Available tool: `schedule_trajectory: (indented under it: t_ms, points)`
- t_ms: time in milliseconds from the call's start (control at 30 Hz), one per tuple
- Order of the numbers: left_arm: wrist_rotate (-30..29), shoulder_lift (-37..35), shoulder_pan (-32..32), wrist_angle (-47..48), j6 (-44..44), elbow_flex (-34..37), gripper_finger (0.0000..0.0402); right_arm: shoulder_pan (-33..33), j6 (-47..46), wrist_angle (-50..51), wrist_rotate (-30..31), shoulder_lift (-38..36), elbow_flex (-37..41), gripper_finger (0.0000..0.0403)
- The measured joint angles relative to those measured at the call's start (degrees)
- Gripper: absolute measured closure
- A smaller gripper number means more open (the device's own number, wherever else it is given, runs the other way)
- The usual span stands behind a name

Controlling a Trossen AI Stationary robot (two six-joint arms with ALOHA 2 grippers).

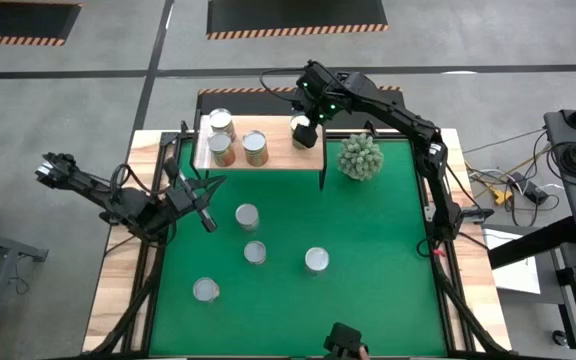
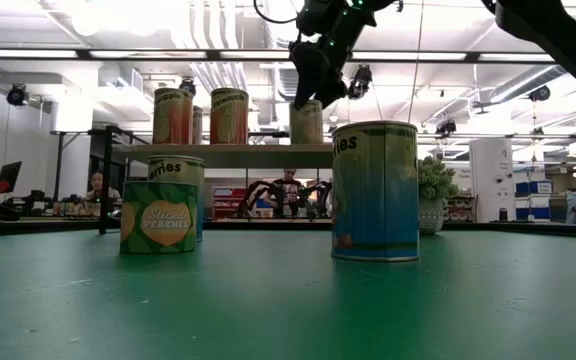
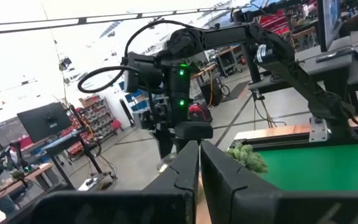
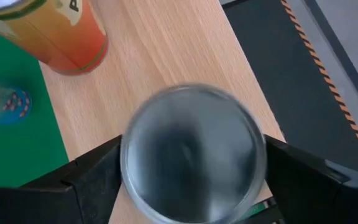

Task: Pick and place cans onto a shelf
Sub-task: Put the canned oranges on the shelf

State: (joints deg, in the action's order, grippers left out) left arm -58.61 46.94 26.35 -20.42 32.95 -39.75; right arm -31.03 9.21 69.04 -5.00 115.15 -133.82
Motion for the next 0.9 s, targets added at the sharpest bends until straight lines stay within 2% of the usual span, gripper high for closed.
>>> schedule_trajectory:
  t_ms: [233,567,700,900]
  points:
    - [0.04,-0.04,0.00,-0.72,0.61,0.00,0.0402,0.00,-0.29,-2.22,0.03,-0.08,0.00,0.0043]
    - [0.09,0.07,0.02,-0.77,0.46,0.01,0.0402,0.00,-0.32,-2.84,0.37,-6.35,0.00,0.0054]
    - [0.09,0.07,0.02,-0.77,0.46,0.00,0.0402,-0.94,0.46,-1.63,1.48,-8.14,-0.02,0.0099]
    - [0.08,0.19,0.02,-0.63,0.35,0.00,0.0402,-2.16,3.24,6.78,2.67,-7.93,2.12,0.0226]
